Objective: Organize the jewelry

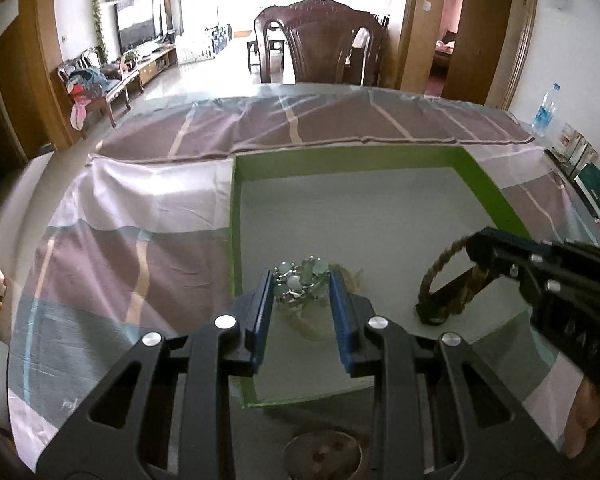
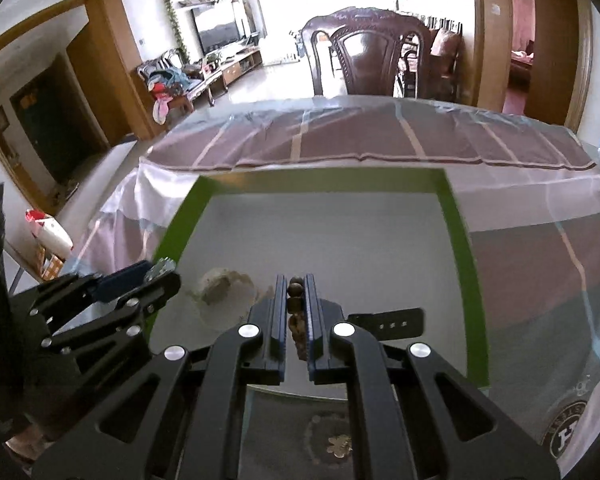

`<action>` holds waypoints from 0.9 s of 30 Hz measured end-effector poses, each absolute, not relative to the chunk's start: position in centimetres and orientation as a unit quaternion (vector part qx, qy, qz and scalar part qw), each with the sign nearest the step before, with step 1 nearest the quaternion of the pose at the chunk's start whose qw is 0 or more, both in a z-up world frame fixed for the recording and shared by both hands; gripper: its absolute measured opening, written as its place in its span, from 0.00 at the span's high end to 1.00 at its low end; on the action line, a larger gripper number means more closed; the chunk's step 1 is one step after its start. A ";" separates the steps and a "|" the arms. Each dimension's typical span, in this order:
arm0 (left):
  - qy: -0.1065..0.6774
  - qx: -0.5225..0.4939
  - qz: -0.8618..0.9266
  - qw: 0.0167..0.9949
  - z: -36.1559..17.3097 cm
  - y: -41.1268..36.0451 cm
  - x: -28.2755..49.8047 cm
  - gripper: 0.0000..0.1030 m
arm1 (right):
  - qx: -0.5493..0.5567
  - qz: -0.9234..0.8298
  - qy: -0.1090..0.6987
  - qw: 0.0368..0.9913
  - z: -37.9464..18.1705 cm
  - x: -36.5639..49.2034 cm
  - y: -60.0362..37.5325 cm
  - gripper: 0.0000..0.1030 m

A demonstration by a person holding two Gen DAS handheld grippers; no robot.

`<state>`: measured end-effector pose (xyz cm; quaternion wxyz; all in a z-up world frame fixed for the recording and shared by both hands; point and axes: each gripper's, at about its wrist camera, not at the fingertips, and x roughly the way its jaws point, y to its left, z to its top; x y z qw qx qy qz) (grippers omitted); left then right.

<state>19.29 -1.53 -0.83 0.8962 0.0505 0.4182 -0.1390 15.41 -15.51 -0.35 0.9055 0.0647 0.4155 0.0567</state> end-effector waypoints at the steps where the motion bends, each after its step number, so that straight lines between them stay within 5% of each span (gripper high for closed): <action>1: 0.421 0.050 -0.141 0.895 -1.1 -1.6 19.5 0.72 | 0.062 0.057 0.415 0.906 -0.3 15.2 -15.5 0.92; 3: 0.422 0.050 -0.141 0.894 -1.2 -1.6 19.5 0.63 | 0.060 0.056 0.410 0.908 -0.2 14.8 -15.6 0.89; 5: 0.416 0.046 -0.138 0.898 -0.8 -1.2 19.0 0.49 | 0.067 0.056 0.404 0.911 0.3 14.1 -15.9 0.62; 6: 0.409 0.045 -0.137 0.901 -0.5 -0.9 18.5 0.48 | 0.074 0.055 0.397 0.913 0.6 13.3 -16.3 0.58; 15: 0.408 0.083 -0.135 0.899 -1.9 2.3 10.2 0.48 | 0.033 0.053 0.407 0.911 -1.3 5.0 -18.8 0.57; 27: 0.450 0.097 -0.170 0.871 -6.7 2.1 5.8 0.50 | 0.056 0.030 0.476 0.877 -8.3 4.5 -19.2 0.57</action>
